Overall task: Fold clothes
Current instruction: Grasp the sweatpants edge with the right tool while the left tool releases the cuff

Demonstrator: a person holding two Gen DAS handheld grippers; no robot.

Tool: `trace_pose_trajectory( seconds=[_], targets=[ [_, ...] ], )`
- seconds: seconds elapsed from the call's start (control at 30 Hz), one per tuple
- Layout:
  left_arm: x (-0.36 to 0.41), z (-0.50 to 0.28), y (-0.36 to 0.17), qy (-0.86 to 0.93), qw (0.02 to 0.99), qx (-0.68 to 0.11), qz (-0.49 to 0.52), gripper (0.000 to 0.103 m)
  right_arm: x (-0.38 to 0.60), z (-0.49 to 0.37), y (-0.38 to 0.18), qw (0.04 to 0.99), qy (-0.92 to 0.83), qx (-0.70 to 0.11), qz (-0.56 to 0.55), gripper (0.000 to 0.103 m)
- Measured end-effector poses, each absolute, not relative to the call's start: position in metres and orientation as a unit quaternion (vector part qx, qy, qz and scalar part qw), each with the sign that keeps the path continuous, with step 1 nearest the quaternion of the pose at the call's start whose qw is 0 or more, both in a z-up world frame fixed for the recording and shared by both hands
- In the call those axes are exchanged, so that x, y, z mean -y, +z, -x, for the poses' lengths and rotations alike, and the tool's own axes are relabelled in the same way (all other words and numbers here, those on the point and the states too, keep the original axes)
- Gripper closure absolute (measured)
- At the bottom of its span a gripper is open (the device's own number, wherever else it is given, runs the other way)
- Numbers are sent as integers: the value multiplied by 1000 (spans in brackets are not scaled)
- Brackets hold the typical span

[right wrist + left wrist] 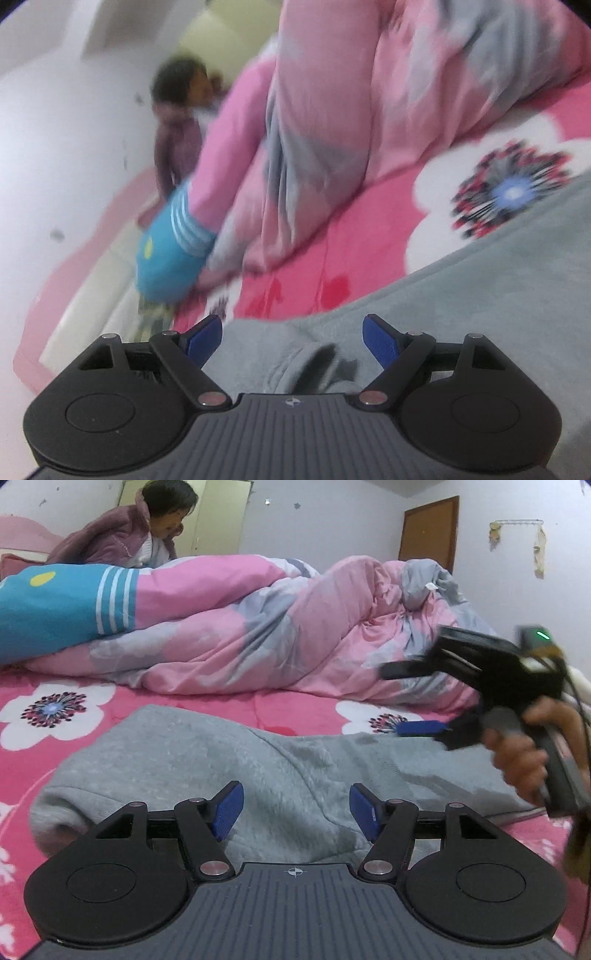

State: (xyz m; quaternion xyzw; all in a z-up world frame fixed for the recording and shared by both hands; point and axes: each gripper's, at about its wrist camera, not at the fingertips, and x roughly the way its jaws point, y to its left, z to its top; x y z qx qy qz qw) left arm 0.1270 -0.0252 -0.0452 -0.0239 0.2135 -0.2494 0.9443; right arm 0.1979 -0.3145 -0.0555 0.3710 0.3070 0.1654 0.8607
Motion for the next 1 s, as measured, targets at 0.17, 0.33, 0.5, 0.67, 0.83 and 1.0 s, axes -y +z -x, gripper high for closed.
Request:
trace_pose_trajectory(
  seconds=[0.17,0.33,0.5,0.67,0.83,1.0],
  targets=[
    [20,-138,-55,-257,946,-191,45,39,288,-238,-68,832,162,-406,-342,31],
    [3,-152,-64,-284,931,-204,106,39,271,-242,-62,813,195,-425,-346,36],
    [-6,-159,-67,-296,920,-213,145,40,260,-233,-63,801,200,-434,-360,36],
    [-8,-157,-65,-297,920,-207,150,41,245,-219,-64,817,189,-438,-324,55],
    [-16,-150,-56,-302,922,-175,170,40,243,-191,-49,822,197,-421,-328,92],
    [-12,-150,-55,-307,920,-184,158,40,250,-170,-50,814,197,-418,-351,92]
  ],
)
